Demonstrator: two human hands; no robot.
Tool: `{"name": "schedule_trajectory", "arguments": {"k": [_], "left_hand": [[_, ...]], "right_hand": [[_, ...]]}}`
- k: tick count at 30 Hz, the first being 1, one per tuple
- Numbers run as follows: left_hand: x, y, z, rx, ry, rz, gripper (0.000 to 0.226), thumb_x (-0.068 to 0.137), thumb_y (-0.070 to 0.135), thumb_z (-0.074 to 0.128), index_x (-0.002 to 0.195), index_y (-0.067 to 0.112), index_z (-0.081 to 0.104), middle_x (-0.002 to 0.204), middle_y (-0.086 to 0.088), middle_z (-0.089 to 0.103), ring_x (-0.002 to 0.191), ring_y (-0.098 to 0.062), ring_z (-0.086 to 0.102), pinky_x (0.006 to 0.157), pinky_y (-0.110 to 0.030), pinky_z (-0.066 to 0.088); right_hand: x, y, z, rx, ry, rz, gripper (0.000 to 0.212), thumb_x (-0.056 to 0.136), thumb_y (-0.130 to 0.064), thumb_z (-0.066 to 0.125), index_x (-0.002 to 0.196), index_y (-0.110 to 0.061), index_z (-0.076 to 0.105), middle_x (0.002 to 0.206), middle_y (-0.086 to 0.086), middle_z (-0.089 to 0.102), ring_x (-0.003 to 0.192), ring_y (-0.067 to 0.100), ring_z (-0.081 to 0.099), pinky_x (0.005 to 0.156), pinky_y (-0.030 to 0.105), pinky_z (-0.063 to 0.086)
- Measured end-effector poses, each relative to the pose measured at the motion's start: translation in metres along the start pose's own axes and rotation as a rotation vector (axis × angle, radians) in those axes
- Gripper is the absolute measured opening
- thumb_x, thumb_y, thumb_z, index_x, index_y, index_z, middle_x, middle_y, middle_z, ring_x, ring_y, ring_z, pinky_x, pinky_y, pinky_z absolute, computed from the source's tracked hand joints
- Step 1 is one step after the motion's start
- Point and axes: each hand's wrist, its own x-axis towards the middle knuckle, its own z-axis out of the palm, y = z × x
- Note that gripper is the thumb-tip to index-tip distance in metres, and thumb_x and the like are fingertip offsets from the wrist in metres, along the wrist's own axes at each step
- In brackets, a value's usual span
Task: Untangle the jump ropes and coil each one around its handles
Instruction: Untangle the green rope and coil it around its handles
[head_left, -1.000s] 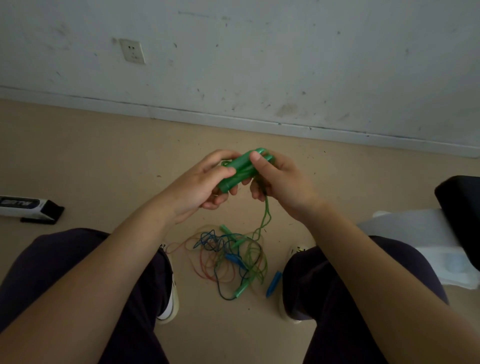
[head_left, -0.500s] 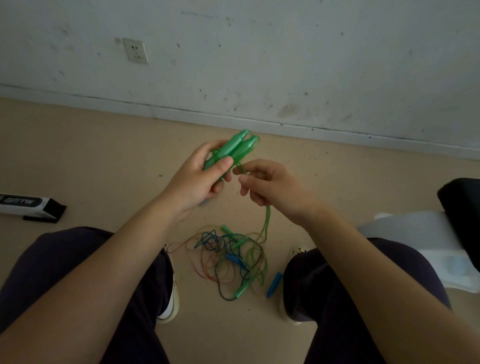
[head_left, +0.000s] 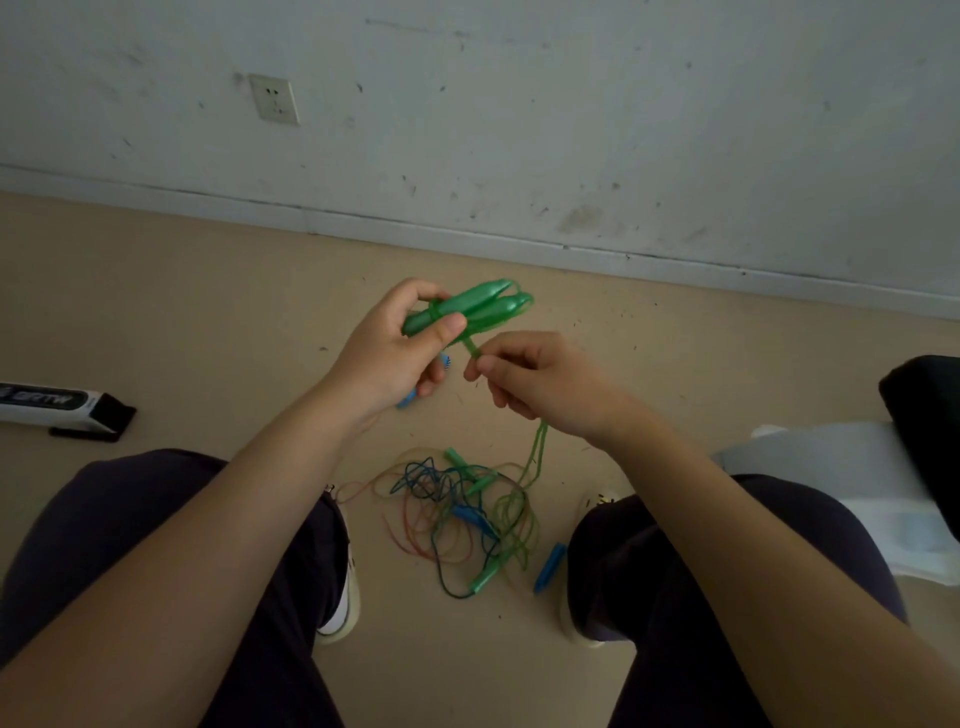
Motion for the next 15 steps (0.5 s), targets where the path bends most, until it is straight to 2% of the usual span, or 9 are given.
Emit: {"name": "schedule_trajectory", "arguments": {"k": [3, 5, 8, 10, 12, 15], "left_hand": [[0.001, -0.001, 0.002, 0.052, 0.067, 0.022, 0.014, 0.096, 0.016, 0.065, 0.107, 0.014, 0.058, 0.074, -0.012, 0.059, 0.041, -0.012, 0.050, 0.040, -0.023, 0.040], [0.002, -0.003, 0.002, 0.058, 0.110, 0.031, 0.011, 0.094, 0.016, 0.067, 0.101, 0.014, 0.058, 0.064, -0.004, 0.057, 0.037, -0.009, 0.048, 0.037, -0.022, 0.037], [0.002, -0.005, 0.003, 0.108, 0.141, 0.041, 0.008, 0.092, 0.017, 0.071, 0.096, 0.015, 0.064, 0.058, 0.003, 0.056, 0.034, -0.007, 0.045, 0.036, -0.018, 0.033], [0.001, -0.006, 0.006, 0.112, 0.098, 0.007, 0.014, 0.090, 0.016, 0.072, 0.104, 0.012, 0.068, 0.051, 0.006, 0.056, 0.033, -0.008, 0.044, 0.036, -0.019, 0.033], [0.000, -0.006, 0.008, 0.094, -0.011, -0.056, 0.024, 0.091, 0.016, 0.071, 0.114, 0.011, 0.068, 0.046, 0.007, 0.056, 0.034, -0.008, 0.043, 0.035, -0.021, 0.033], [-0.001, -0.005, 0.008, 0.073, -0.172, -0.078, 0.019, 0.092, 0.013, 0.069, 0.111, 0.013, 0.070, 0.053, 0.009, 0.061, 0.038, -0.008, 0.046, 0.036, -0.021, 0.035]], "right_hand": [[-0.004, -0.007, 0.001, -0.051, -0.041, -0.027, 0.020, 0.099, -0.021, 0.055, 0.093, -0.009, 0.070, 0.059, -0.006, 0.047, 0.055, 0.009, 0.043, 0.055, 0.024, 0.039], [-0.006, -0.011, 0.003, -0.107, -0.048, -0.068, 0.021, 0.098, -0.020, 0.057, 0.093, -0.004, 0.069, 0.055, -0.013, 0.042, 0.053, 0.003, 0.039, 0.055, 0.018, 0.035], [-0.006, -0.016, 0.000, -0.204, 0.003, -0.135, 0.021, 0.097, -0.016, 0.059, 0.091, 0.001, 0.068, 0.053, -0.012, 0.041, 0.049, 0.001, 0.039, 0.051, 0.013, 0.031], [-0.005, -0.015, -0.008, -0.292, 0.103, -0.212, 0.017, 0.095, -0.016, 0.062, 0.089, -0.003, 0.071, 0.062, -0.010, 0.049, 0.055, 0.000, 0.044, 0.055, 0.016, 0.033], [-0.002, -0.008, -0.017, -0.386, 0.224, -0.305, 0.012, 0.091, -0.016, 0.066, 0.089, -0.007, 0.074, 0.075, -0.002, 0.058, 0.067, 0.002, 0.050, 0.063, 0.023, 0.039], [0.002, 0.002, -0.023, -0.377, 0.314, -0.352, 0.007, 0.086, -0.016, 0.070, 0.088, -0.011, 0.074, 0.087, -0.002, 0.057, 0.077, 0.006, 0.052, 0.071, 0.025, 0.044]]}}
